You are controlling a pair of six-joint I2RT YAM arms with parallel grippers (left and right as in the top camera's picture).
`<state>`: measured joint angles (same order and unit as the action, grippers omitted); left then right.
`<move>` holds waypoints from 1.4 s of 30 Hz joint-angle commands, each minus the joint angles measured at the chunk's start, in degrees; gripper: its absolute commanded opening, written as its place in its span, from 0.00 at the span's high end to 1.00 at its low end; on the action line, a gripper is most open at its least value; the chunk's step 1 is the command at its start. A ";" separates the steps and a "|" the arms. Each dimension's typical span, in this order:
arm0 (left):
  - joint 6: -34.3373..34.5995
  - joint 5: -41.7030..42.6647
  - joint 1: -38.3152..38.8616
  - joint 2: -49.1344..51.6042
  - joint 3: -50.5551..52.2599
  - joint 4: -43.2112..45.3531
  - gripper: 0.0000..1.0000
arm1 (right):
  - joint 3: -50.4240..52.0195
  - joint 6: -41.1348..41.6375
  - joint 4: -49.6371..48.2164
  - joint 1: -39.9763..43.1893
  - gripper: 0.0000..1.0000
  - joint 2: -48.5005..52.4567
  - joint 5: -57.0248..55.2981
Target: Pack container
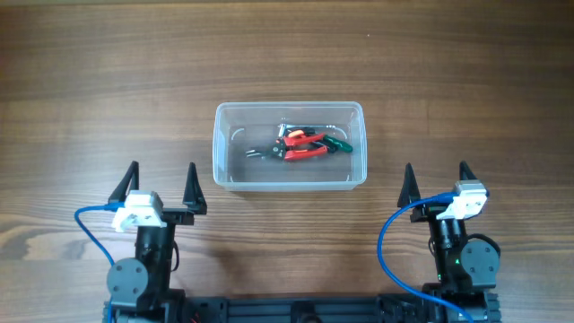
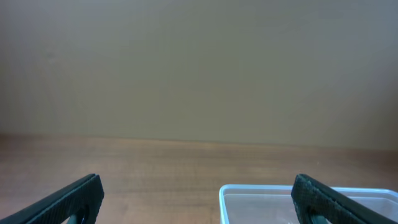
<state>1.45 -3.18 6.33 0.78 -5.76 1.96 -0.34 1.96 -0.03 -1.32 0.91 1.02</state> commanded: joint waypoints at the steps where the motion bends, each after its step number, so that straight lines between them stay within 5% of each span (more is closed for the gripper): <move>1: 0.61 3.89 0.15 -0.59 5.16 1.07 0.00 | 0.02 1.07 -0.35 -0.26 0.00 -0.33 -0.76; 5: 5.33 5.68 -0.44 -0.59 5.46 -6.36 0.00 | 0.02 1.09 -0.35 -0.26 0.00 -0.33 -0.76; 42: 5.44 6.36 -2.86 -0.44 5.44 -6.14 0.00 | 0.02 1.09 -0.35 -0.26 0.00 -0.33 -0.76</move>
<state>6.35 1.63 3.99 0.80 -0.54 -3.97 -0.34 1.96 -0.01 -1.32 0.91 1.02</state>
